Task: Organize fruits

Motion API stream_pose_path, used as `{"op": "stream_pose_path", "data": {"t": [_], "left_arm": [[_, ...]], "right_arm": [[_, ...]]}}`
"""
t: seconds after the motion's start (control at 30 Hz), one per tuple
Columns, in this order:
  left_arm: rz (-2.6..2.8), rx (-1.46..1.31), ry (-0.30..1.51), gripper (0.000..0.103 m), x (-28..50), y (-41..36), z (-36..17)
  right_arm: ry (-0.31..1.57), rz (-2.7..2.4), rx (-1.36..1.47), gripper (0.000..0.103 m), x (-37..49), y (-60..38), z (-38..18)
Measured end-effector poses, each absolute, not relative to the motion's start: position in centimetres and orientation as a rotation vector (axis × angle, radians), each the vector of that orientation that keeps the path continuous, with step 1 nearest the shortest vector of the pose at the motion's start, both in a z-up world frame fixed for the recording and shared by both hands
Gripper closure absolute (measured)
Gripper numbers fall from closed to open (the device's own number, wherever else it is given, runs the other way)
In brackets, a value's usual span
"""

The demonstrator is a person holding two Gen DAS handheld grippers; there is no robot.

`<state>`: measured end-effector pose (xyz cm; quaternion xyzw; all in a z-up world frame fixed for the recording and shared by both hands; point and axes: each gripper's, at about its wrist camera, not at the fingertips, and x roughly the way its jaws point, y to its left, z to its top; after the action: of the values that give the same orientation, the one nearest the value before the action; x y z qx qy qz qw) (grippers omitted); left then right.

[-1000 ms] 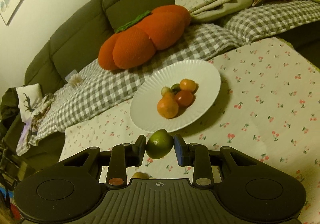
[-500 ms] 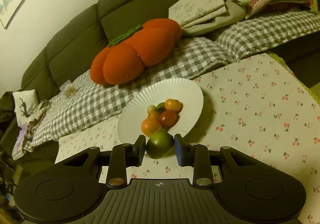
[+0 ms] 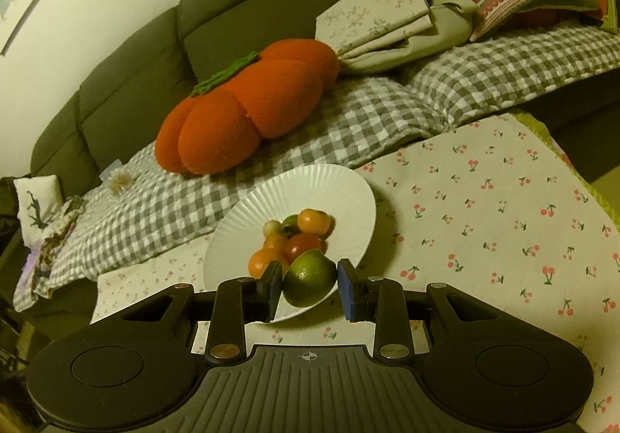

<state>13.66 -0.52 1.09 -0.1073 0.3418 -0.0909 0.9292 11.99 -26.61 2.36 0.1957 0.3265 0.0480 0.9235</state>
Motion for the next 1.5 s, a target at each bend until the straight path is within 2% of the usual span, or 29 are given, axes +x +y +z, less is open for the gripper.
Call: {"op": "stream_pose_path", "data": {"t": [0.27, 1.23, 1.27, 1.37, 1.4, 1.43, 1.5], "left_arm": [[-0.204, -0.229, 0.682, 0.074, 16.1, -0.7, 0.8], [-0.306, -0.219, 0.689, 0.073, 21.1, -3.5, -3.6], [-0.305, -0.226, 0.693, 0.072, 21.1, -3.4, -3.5], [-0.302, -0.255, 0.680, 0.058, 20.9, -2.9, -3.2], [-0.301, -0.261, 0.675, 0.056, 20.9, -2.8, -3.0], [-0.302, -0.265, 0.674, 0.056, 20.9, -2.6, -2.9], [-0.298, -0.281, 0.675, 0.056, 20.8, -2.3, -2.7]], "right_arm": [[0.659, 0.074, 0.382, 0.073, 13.3, -27.7, 2.1], [0.662, 0.133, -0.017, 0.072, 19.2, -23.5, -2.3], [0.663, 0.133, -0.013, 0.072, 19.2, -23.5, -2.3], [0.667, 0.125, 0.010, 0.072, 19.3, -23.8, -2.2], [0.665, 0.118, 0.012, 0.072, 19.3, -23.9, -2.1], [0.662, 0.114, 0.014, 0.070, 19.3, -24.0, -2.1], [0.654, 0.107, 0.023, 0.054, 19.2, -24.2, -1.9]]}}
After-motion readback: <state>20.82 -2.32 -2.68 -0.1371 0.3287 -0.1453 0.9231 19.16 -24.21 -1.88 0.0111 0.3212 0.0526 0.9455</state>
